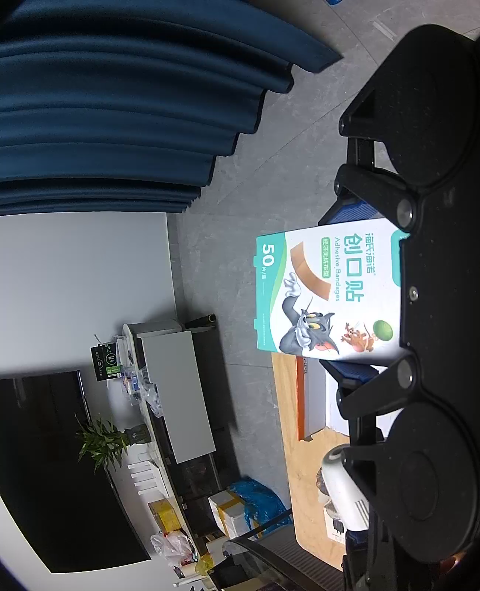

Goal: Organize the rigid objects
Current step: 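Carry the white device with the left gripper while the right gripper carries the teal box over the white box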

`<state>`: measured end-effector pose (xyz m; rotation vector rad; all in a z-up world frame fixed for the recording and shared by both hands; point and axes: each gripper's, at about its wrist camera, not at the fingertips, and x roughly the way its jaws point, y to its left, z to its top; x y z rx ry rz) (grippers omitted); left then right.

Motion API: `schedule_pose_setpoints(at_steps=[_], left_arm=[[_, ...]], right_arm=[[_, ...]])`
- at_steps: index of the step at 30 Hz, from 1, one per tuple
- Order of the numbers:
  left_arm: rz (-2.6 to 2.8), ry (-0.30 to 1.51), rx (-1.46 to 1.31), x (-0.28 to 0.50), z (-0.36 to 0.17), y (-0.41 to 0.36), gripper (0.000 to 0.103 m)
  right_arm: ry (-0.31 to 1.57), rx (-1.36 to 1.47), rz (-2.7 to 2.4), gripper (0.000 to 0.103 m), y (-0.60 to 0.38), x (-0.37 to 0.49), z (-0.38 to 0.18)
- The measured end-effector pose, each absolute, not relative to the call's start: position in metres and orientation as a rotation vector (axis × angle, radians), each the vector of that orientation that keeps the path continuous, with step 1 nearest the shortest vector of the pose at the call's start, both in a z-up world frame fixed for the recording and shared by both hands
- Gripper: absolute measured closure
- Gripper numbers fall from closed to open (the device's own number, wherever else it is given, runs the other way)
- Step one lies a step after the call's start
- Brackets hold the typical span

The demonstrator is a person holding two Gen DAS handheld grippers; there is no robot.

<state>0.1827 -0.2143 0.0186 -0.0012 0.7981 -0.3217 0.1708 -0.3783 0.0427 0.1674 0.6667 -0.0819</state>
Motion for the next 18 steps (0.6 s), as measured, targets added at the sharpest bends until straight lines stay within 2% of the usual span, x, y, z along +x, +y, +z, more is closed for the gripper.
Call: schedule_pose_setpoints(at_steps=[18], left_arm=[[-0.312, 0.823, 0.016, 0.182, 0.006, -0.221, 0.036]], right_arm=[[0.710, 0.164, -0.081, 0.019, -0.381, 0.183, 0.027]])
